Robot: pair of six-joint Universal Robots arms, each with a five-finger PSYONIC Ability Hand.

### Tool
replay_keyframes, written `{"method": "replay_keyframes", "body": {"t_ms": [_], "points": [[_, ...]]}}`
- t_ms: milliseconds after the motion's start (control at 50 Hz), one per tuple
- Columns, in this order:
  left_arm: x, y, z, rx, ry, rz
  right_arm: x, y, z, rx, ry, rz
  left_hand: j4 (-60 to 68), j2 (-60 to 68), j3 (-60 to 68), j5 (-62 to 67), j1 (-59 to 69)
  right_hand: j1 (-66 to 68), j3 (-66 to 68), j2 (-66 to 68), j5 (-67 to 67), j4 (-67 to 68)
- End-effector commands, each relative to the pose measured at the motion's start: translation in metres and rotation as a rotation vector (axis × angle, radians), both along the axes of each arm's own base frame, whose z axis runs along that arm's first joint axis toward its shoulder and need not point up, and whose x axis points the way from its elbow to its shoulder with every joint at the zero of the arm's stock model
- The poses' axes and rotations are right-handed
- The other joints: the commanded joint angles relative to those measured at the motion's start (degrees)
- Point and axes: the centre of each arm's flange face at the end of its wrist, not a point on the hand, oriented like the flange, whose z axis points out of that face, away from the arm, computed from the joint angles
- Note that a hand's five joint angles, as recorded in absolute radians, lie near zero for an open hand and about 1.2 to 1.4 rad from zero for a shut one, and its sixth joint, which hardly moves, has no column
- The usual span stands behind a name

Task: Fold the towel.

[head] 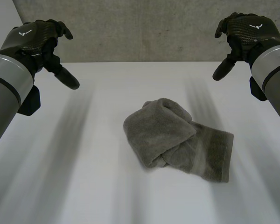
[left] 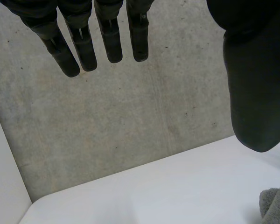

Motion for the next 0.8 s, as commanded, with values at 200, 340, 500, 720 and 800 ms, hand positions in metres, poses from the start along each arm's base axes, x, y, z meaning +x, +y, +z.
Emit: {"method": "replay_keyframes", "body": {"t_ms": [200,340,500,720,800], "points": [[-0.026,-0.027,-0.046,0.010,-0.008,-0.055,0.009,-0.015,-0.022,0.028,0.112,0.119,-4.74,-4.38,-4.13,-12.77,-9.19,-3.20,-3.87,-4.20,-3.35,-4.30],[-0.060,-0.055,-0.100,0.075,-0.083,-0.172,0.021,-0.033,-0.067,0.154,0.191,0.200,-5.07,-4.71,-4.46,-13.11,-9.53,-3.20,-3.87,-4.20,-3.35,-4.30],[-0.091,-0.086,-0.162,0.135,-0.155,-0.258,0.035,-0.054,-0.125,0.287,0.226,0.226,-6.59,-6.23,-5.98,-14.62,-11.04,-3.20,-3.87,-4.20,-3.35,-4.30],[-0.122,-0.083,-0.211,0.236,-0.171,-0.431,0.041,-0.067,-0.175,0.381,0.250,0.228,3.50,3.87,4.12,-4.53,-0.95,12.87,12.20,11.86,12.72,11.76],[-0.130,-0.071,-0.219,0.274,-0.186,-0.472,0.041,-0.067,-0.179,0.389,0.251,0.233,33.30,33.66,33.91,25.26,28.84,40.49,39.83,39.49,40.35,39.39]]}}
